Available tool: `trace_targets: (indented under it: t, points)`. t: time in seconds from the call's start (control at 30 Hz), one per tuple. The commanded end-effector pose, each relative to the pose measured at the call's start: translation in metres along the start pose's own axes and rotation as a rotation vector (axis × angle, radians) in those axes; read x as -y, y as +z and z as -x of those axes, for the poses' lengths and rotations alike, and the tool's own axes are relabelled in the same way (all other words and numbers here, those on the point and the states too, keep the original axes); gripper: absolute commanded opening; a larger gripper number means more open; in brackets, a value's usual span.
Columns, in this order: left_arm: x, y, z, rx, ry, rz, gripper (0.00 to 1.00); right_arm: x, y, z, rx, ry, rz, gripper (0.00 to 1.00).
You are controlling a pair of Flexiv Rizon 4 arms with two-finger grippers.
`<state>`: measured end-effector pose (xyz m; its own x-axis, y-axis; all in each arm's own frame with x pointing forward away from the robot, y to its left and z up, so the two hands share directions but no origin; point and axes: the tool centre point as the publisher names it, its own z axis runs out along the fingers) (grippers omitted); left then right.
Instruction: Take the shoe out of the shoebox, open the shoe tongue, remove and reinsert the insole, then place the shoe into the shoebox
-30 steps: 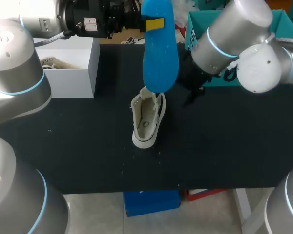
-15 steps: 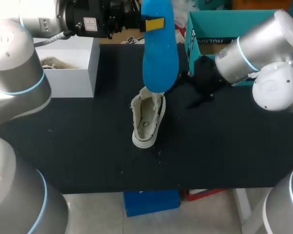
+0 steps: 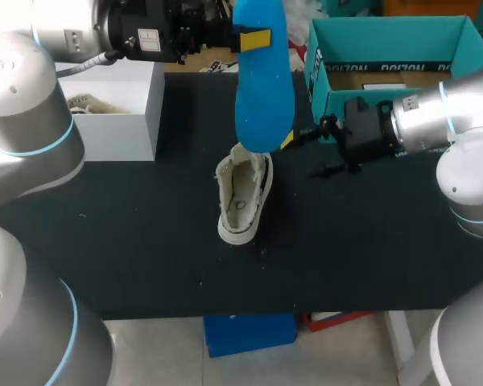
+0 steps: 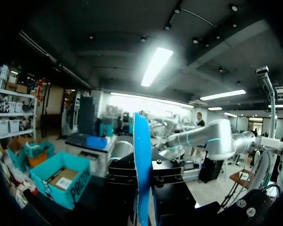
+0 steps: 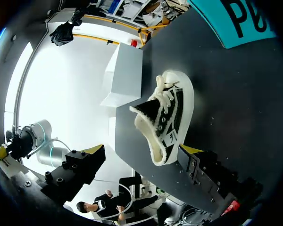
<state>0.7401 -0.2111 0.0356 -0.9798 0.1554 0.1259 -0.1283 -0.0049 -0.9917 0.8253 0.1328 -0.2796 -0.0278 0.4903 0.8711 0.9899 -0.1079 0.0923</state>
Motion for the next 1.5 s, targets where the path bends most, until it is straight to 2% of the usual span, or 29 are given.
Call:
trace_targets:
  t: [0.03, 0.47, 0.57, 0.67, 0.77, 0.83, 1.4, 1.43, 1.47, 1.5]
  points:
    - [0.0, 0.001, 0.0, 0.002, -0.001, 0.003, 0.0, 0.01, -0.005, 0.002, -0.287, -0.004, 0.018, 1.0]
    - [0.0, 0.001, 0.0, 0.002, -0.001, 0.003, 0.0, 0.018, -0.009, -0.006, -0.278, -0.038, 0.022, 1.0]
    - [-0.003, 0.0, -0.008, -0.018, 0.195, -0.009, 0.0, 0.018, -0.009, -0.006, -0.278, -0.038, 0.022, 1.0]
    - [-0.015, 0.002, -0.023, -0.032, 0.445, 0.073, 0.0, 0.018, -0.009, -0.006, -0.278, -0.038, 0.022, 1.0]
    - [-0.03, 0.003, -0.037, -0.038, 0.563, 0.086, 0.0, 0.018, -0.009, -0.006, -0.278, -0.038, 0.022, 1.0]
    - [-0.035, 0.001, -0.041, 0.039, 0.543, 0.068, 0.0, 0.018, -0.009, -0.006, -0.278, -0.038, 0.022, 1.0]
    - [-0.035, 0.001, -0.041, 0.039, 0.543, 0.068, 0.0, 0.018, -0.009, -0.006, -0.278, -0.038, 0.022, 1.0]
    - [-0.042, 0.003, -0.05, 0.047, 0.649, 0.164, 0.0, 0.018, -0.009, -0.006, -0.278, -0.038, 0.022, 1.0]
    - [-0.05, 0.002, -0.06, 0.042, 0.697, 0.12, 0.0, 0.018, -0.009, -0.006, -0.278, -0.038, 0.022, 1.0]
    - [-0.06, 0.0, -0.067, 0.032, 0.731, 0.12, 0.0, 0.018, -0.009, -0.006, -0.278, -0.038, 0.022, 1.0]
